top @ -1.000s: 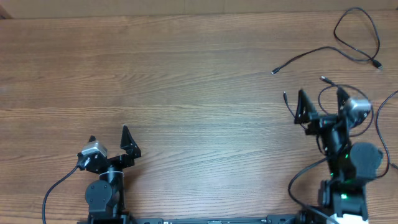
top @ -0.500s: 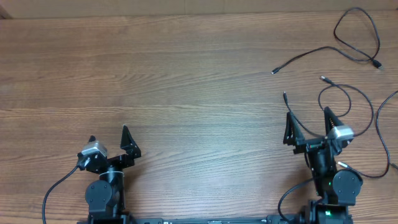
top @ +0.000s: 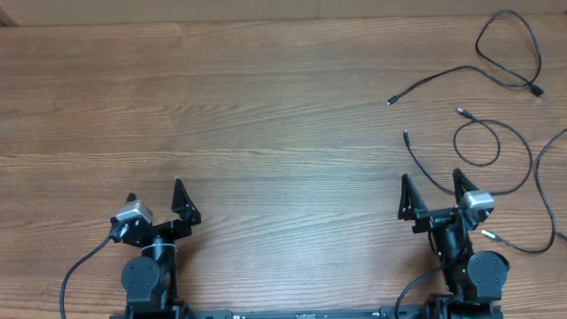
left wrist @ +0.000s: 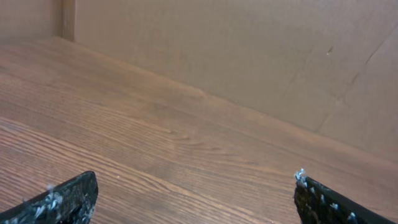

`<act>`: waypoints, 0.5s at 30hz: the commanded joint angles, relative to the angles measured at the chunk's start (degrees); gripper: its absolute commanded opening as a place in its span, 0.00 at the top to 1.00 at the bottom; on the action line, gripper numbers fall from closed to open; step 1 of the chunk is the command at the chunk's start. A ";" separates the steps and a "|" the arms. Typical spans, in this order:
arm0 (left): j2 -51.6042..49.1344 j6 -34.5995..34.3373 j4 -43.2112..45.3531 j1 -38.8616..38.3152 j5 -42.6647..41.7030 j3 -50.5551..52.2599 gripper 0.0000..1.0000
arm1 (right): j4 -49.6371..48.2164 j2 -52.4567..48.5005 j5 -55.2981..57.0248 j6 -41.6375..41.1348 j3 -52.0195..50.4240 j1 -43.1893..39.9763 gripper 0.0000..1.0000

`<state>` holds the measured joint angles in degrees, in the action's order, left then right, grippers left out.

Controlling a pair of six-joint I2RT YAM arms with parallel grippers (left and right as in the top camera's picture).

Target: Untangle cables

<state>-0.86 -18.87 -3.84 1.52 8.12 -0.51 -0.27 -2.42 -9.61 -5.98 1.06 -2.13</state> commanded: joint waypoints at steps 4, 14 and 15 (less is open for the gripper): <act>0.61 1.53 0.00 0.33 -0.66 0.20 0.00 | 4.46 2.27 1.07 0.17 -0.61 0.52 0.00; 0.61 1.51 0.00 0.33 -0.66 0.20 0.00 | 4.46 2.27 1.66 0.22 -0.59 0.59 0.00; 0.61 1.53 0.00 0.33 -0.66 0.20 0.00 | 4.46 2.25 1.66 0.22 -0.59 0.57 0.00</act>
<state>-0.86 -18.87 -3.84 1.52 7.97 -0.51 4.36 -0.80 -8.58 -5.93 1.06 -1.98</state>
